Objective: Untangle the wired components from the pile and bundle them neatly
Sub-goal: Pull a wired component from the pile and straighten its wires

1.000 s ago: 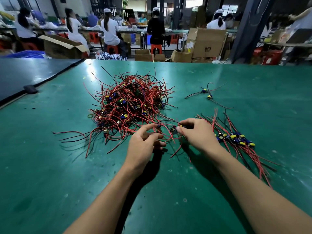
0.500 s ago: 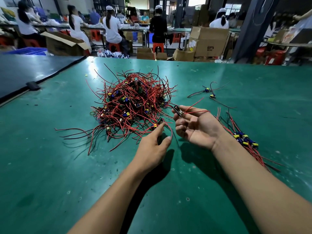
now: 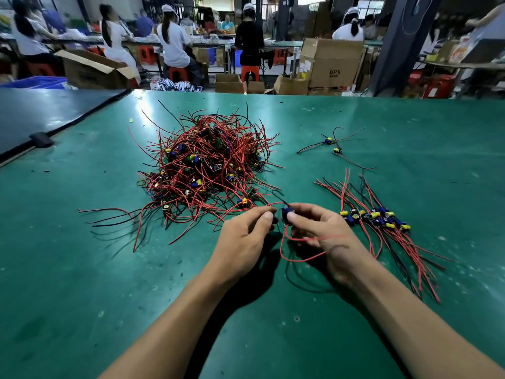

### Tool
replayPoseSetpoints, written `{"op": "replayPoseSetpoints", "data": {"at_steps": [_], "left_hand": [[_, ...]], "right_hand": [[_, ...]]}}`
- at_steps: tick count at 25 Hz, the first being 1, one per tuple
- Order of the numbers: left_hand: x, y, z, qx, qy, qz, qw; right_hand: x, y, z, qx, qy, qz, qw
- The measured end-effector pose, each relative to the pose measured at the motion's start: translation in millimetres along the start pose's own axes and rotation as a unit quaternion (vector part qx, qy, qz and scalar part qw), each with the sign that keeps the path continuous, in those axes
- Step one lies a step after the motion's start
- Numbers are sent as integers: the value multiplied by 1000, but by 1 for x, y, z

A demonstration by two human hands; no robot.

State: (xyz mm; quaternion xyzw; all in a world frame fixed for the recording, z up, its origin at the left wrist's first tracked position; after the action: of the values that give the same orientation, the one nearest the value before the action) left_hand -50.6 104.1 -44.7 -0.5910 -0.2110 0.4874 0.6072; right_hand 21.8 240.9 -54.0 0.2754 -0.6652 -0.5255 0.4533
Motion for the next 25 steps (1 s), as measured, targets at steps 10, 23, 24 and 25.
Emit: {"op": "replayPoseSetpoints", "data": {"at_steps": [10,23,24,25], "left_hand": [[12,8,-4,-100,57,-219,969],[16,4,-10,-157,137,-299,931],[16,4,-10,-157,143,-294,932],[17,4,-10,-156,149,-286,934]], "right_hand": [[-4,5,-6,-85,94,-223,967],[-4,-4,2,24,72,33,997],[-6,-4,3,21,54,30,998],[-7,-4,3,14,39,22,999]]}}
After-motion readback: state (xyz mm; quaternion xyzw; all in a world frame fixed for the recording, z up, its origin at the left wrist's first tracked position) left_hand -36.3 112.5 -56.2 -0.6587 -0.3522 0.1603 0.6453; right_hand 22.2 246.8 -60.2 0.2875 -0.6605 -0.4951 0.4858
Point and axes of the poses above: each hand's wrist, its own z-axis towards the middle knuckle, its own x-axis out of the palm, y = z × x, the point moved 5 cm from there along z, towards the middle knuckle, and after that the axes turned 5 degrees about -x, right-handed, at the moved point
